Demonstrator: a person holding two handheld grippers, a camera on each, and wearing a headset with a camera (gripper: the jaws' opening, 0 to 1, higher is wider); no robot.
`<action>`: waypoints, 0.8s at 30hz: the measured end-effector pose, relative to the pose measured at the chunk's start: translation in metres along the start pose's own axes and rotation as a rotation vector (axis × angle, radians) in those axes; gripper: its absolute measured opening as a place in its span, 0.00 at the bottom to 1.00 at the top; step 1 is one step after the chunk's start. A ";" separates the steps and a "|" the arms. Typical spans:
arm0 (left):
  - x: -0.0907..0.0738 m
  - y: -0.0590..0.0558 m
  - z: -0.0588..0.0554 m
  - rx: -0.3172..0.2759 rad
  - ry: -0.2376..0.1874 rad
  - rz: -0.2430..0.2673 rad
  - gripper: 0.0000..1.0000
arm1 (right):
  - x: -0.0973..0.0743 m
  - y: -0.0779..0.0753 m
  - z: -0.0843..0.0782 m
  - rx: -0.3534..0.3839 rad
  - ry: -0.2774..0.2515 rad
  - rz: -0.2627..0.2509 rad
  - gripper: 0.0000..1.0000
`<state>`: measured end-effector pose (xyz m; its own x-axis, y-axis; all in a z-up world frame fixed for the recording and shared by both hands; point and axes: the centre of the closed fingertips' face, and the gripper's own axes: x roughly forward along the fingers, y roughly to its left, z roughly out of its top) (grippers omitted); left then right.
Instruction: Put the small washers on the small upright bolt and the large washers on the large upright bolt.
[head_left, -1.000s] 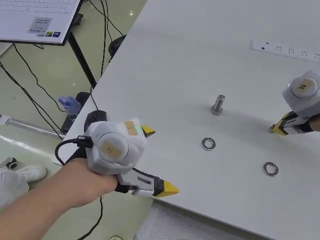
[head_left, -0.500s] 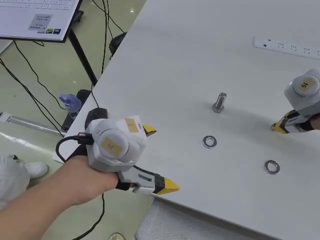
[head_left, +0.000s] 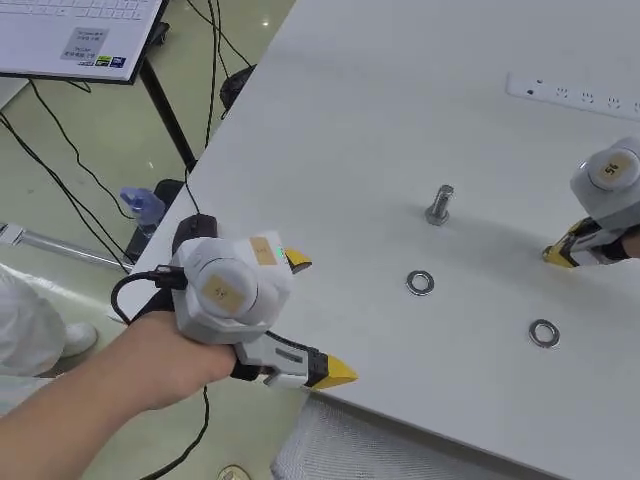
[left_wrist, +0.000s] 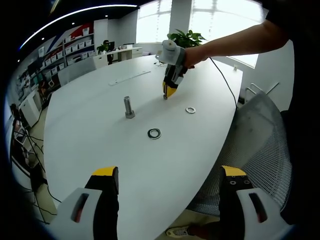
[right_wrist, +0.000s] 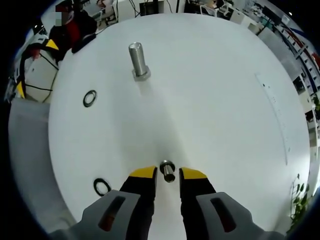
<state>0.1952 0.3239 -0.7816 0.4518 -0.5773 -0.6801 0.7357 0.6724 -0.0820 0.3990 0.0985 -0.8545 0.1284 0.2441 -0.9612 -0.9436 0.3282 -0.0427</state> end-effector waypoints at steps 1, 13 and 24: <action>0.000 0.000 0.000 0.000 -0.001 0.000 0.82 | -0.001 0.000 0.001 0.000 -0.003 0.000 0.20; -0.006 -0.003 0.005 0.012 -0.011 0.008 0.82 | -0.024 0.003 0.008 -0.032 -0.035 -0.006 0.26; -0.011 -0.006 0.007 0.021 -0.009 0.016 0.82 | -0.044 0.016 0.010 -0.080 -0.062 -0.013 0.26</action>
<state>0.1893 0.3234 -0.7687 0.4677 -0.5709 -0.6747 0.7387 0.6716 -0.0562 0.3816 0.1018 -0.8099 0.1567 0.2970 -0.9419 -0.9628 0.2583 -0.0787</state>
